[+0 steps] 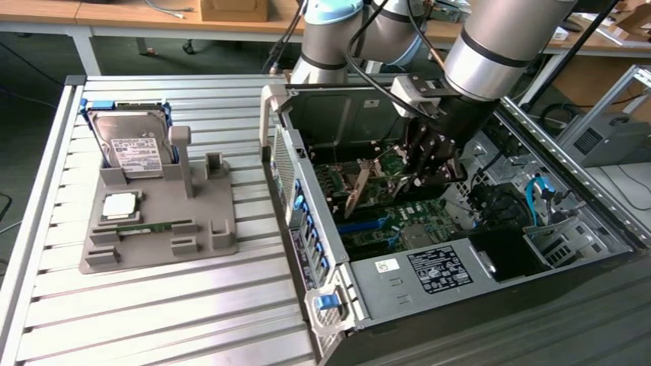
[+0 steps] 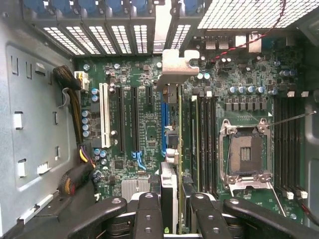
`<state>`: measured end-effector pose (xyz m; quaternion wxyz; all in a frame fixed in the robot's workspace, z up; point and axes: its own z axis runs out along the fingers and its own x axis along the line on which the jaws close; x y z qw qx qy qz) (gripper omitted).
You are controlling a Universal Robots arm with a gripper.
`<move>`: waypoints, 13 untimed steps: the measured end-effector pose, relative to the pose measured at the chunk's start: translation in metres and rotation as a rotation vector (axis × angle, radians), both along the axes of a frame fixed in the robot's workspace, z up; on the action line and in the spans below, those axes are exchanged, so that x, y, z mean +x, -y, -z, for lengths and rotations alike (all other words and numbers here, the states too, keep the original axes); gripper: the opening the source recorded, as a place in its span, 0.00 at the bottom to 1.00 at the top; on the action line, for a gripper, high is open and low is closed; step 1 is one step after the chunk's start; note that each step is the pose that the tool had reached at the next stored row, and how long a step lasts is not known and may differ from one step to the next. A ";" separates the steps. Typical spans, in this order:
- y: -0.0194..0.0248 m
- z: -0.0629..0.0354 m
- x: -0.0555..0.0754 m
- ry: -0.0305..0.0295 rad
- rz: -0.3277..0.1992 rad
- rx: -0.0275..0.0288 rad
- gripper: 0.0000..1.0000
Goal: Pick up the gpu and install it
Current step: 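Insert the gpu into the slot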
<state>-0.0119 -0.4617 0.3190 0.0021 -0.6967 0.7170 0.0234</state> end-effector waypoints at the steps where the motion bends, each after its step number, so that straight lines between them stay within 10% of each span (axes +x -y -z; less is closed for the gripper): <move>1: 0.0001 0.0005 -0.001 0.0000 0.000 0.0000 0.27; 13: 0.0030 0.0066 -0.020 0.0001 0.000 -0.0042 0.27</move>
